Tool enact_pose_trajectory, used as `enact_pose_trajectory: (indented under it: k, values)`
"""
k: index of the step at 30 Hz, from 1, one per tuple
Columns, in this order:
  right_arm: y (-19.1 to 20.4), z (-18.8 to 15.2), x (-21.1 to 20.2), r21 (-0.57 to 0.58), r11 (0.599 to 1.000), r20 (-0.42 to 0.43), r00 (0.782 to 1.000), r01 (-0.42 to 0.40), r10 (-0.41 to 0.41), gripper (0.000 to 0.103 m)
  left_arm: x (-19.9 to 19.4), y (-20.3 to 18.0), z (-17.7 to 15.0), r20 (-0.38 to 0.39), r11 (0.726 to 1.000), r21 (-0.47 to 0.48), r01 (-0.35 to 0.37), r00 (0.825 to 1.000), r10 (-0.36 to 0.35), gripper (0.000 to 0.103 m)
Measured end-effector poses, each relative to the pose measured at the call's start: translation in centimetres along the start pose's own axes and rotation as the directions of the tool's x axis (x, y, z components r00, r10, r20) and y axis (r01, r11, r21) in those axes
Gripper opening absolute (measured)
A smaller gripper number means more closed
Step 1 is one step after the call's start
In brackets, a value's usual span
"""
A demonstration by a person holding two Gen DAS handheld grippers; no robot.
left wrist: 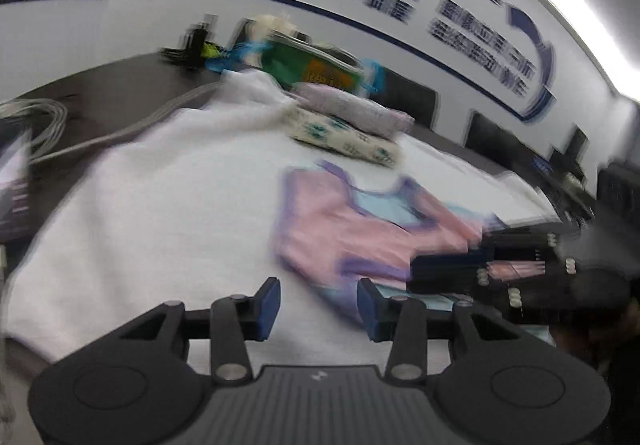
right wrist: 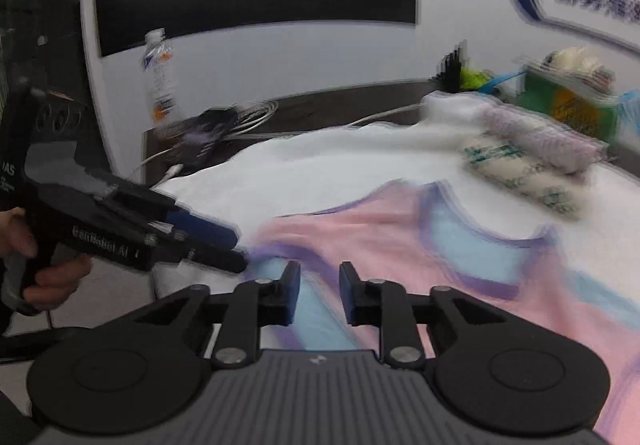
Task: Fold clothes
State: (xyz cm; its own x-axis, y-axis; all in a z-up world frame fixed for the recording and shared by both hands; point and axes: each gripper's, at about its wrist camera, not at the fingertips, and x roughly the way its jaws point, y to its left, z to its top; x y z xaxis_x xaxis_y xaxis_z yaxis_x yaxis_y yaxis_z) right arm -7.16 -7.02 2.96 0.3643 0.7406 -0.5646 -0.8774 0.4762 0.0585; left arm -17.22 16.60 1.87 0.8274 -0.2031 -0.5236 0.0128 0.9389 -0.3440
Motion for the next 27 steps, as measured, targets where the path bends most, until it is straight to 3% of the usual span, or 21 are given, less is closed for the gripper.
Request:
enact_pose_trajectory:
  k: [3, 5, 7, 10, 14, 17, 23, 25, 27]
  values:
    - [1.8, 0.1, 2.5, -0.034, 0.996, -0.028, 0.996, -0.086, 0.085, 0.024, -0.6, 2.2, 0.7, 0.007, 0.998, -0.056, -0.01, 1.0, 0.01, 0.04]
    - [2.5, -0.3, 3.6, -0.047, 0.997, -0.045, 0.997, -0.057, 0.055, 0.024, 0.2, 2.5, 1.2, -0.008, 0.999, -0.051, 0.003, 1.0, -0.003, 0.04]
    - [2.7, -0.8, 4.3, -0.062, 0.998, -0.054, 0.998, 0.027, -0.03, 0.005, 1.4, 2.5, 1.7, -0.03, 0.999, -0.046, 0.016, 0.999, -0.017, 0.04]
    - [0.2, -0.8, 2.3, 0.122, 0.992, 0.004, 0.999, 0.039, -0.04, 0.003, 3.2, 2.1, 2.0, -0.054, 0.998, -0.027, 0.059, 0.997, -0.06, 0.04]
    - [-3.3, -1.4, -0.7, 0.382, 0.924, 0.087, 0.996, -0.006, -0.029, 0.003, 5.2, 0.2, 2.0, -0.074, 0.988, 0.006, 0.156, 0.985, -0.155, 0.041]
    - [-4.2, -2.6, -1.8, 0.45, 0.892, 0.12, 0.993, -0.047, -0.008, 0.003, 6.4, -0.9, 1.9, -0.092, 0.982, 0.022, 0.186, 0.979, -0.183, 0.042]
    - [-1.7, -3.1, 0.2, 0.338, 0.939, -0.008, 0.998, -0.057, 0.063, 0.007, 6.7, -0.4, 2.0, -0.074, 0.982, -0.046, 0.182, 0.98, -0.185, 0.042]
    - [-1.8, -2.6, -0.4, 0.304, 0.95, 0.01, 0.998, -0.065, 0.065, 0.012, 6.8, -0.2, 2.1, -0.069, 0.983, -0.065, 0.169, 0.982, -0.174, 0.042]
    - [-2.9, -1.9, -1.7, 0.28, 0.96, 0.052, 0.999, -0.02, 0.006, 0.028, 7.1, -0.2, 2.3, -0.071, 0.985, -0.078, 0.151, 0.985, -0.157, 0.042]
